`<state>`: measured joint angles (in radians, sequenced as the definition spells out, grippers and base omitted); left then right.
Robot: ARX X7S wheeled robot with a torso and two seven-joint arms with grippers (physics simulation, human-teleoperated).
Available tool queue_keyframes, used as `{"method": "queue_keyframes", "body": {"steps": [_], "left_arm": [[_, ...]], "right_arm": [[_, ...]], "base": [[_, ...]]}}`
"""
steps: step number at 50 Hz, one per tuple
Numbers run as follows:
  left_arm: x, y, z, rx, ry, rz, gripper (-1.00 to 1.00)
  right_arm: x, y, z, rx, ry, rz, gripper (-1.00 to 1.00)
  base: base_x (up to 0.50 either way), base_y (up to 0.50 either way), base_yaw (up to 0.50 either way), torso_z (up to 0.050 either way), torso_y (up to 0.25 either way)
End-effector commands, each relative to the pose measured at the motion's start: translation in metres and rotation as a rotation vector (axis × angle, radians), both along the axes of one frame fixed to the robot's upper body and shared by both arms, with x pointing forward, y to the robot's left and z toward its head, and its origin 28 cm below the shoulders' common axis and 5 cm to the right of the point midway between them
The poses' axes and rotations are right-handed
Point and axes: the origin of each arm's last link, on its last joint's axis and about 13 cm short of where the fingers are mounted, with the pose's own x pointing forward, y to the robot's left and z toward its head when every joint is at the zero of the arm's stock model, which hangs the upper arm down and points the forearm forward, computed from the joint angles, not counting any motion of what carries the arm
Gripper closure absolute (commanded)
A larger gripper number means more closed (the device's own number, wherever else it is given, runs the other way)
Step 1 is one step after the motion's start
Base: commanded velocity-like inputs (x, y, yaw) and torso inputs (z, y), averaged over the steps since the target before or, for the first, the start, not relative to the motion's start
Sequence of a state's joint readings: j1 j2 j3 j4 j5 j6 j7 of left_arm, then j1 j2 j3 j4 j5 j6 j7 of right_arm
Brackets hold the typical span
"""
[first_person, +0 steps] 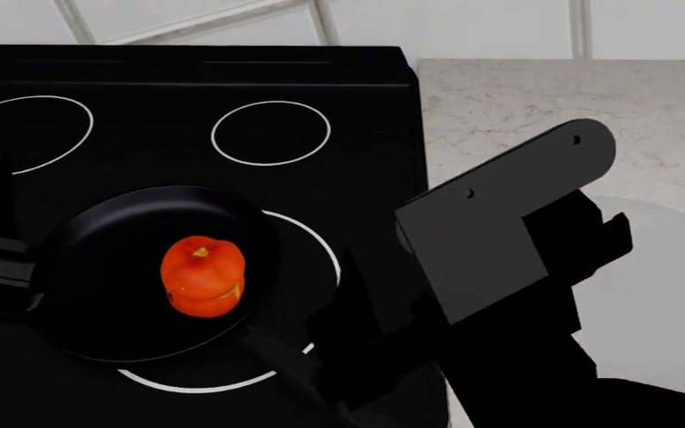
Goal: Pick up the pan and dump the vegetables in it onto the plate. Then return the pan to the stove.
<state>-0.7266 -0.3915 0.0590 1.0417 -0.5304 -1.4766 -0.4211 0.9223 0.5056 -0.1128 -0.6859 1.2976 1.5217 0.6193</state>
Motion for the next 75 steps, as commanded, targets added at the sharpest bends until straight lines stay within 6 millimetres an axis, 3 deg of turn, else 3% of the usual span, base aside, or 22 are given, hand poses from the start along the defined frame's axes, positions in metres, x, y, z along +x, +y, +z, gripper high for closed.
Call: {"method": "queue_keyframes", "body": {"steps": [1,14,42,49,71,72,75], "left_arm": [[-0.001,0.005,0.006,-0.038,-0.036,0.041,-1.0],[0.001,0.004,0.004,-0.041,-0.036,0.045,-1.0],[0.001,0.006,0.003,-0.041,-0.028,0.056,-1.0],[0.0,0.007,0.003,-0.035,-0.03,0.059,-1.0],[-0.005,0.007,0.009,-0.039,-0.051,0.06,-1.0],[-0.005,0.007,0.009,-0.04,-0.052,0.059,-1.0],[-0.005,0.007,0.008,-0.043,-0.055,0.06,-1.0]], "right_arm": [[0.002,0.008,-0.011,0.093,0.173,0.149,-1.0],[0.01,0.007,-0.02,0.118,0.27,0.198,-1.0],[0.061,0.031,-0.086,0.013,0.531,0.267,-1.0],[0.076,0.034,-0.112,-0.035,0.58,0.266,-1.0],[0.106,0.038,-0.143,-0.018,0.696,0.251,-1.0],[0.106,0.038,-0.145,-0.033,0.687,0.248,1.0],[0.105,0.039,-0.145,-0.035,0.695,0.254,1.0]], "base": [[0.0,0.0,0.0,0.0,0.0],[0.0,0.0,0.0,0.0,0.0],[0.0,0.0,0.0,0.0,0.0],[0.0,0.0,0.0,0.0,0.0],[0.0,0.0,0.0,0.0,0.0],[0.01,0.0,0.0,0.0,0.0],[0.0,0.0,0.0,0.0,0.0]]}}
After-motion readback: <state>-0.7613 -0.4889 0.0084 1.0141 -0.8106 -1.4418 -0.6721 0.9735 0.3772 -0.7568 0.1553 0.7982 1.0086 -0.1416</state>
